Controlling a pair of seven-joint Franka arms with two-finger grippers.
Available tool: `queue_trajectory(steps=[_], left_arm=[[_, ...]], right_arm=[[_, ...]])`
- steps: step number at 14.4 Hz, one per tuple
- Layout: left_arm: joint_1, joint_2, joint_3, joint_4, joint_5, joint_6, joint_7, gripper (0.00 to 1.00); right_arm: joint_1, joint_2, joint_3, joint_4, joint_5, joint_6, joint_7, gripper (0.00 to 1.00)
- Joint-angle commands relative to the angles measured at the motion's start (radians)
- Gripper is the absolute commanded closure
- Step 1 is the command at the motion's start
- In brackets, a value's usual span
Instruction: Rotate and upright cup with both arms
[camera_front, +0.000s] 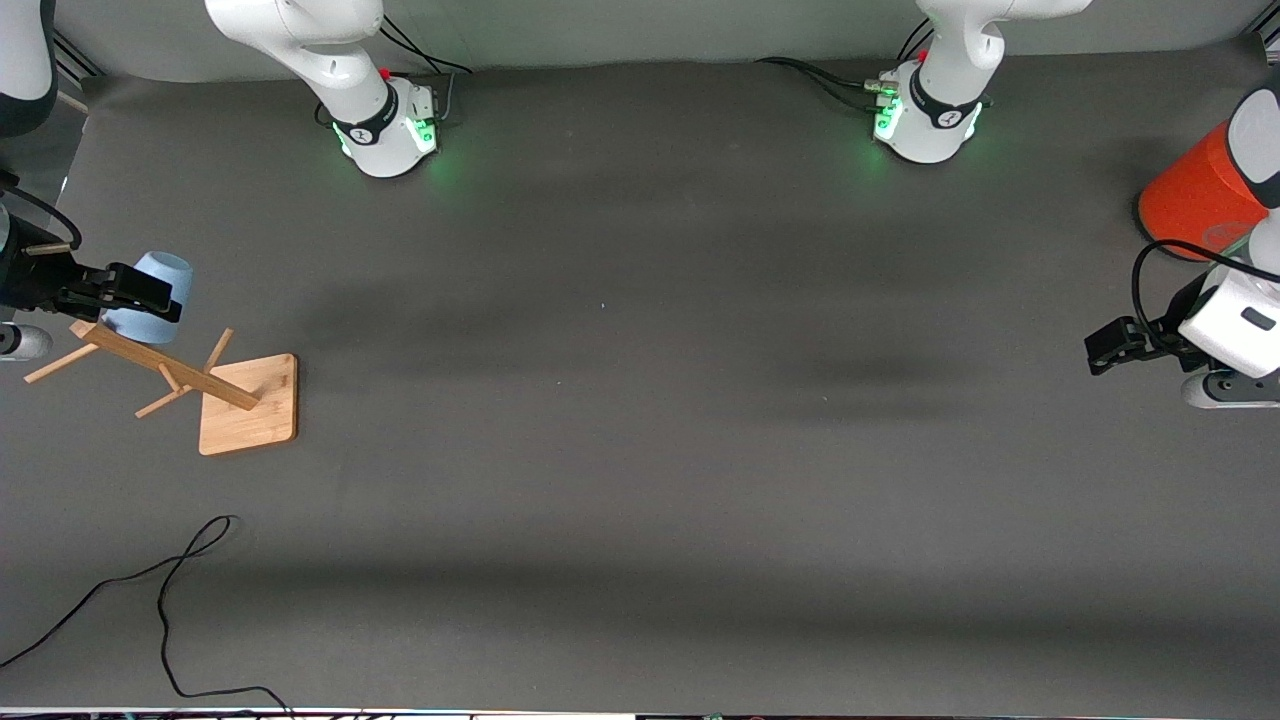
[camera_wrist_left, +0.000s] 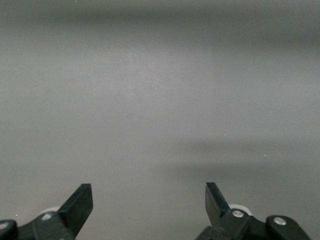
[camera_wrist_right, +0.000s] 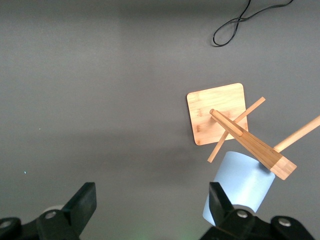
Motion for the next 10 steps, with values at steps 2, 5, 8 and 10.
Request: queue_trajectory(steps=[2, 5, 8, 10], left_arm=[[-0.007, -0.027, 0.005, -0.008, 0.011, -0.025, -0.002, 0.0], [-0.007, -0.071, 0.005, -0.019, 0.011, -0.065, -0.002, 0.0], [-0.007, -0.136, 0.004, -0.071, 0.009, -0.065, -0.002, 0.0], [-0.008, -0.143, 0.004, -0.074, 0.005, -0.068, -0.002, 0.0]], right_arm=[[0.002, -0.008, 0.002, 0.004, 0.014, -0.014, 0.028, 0.0], [0.002, -0.007, 0.003, 0.007, 0.014, -0.014, 0.031, 0.0], [0.002, -0.011, 0.003, 0.003, 0.014, -0.014, 0.022, 0.0], [0.002, -0.011, 0.003, 0.004, 0.014, -0.011, 0.034, 0.0]])
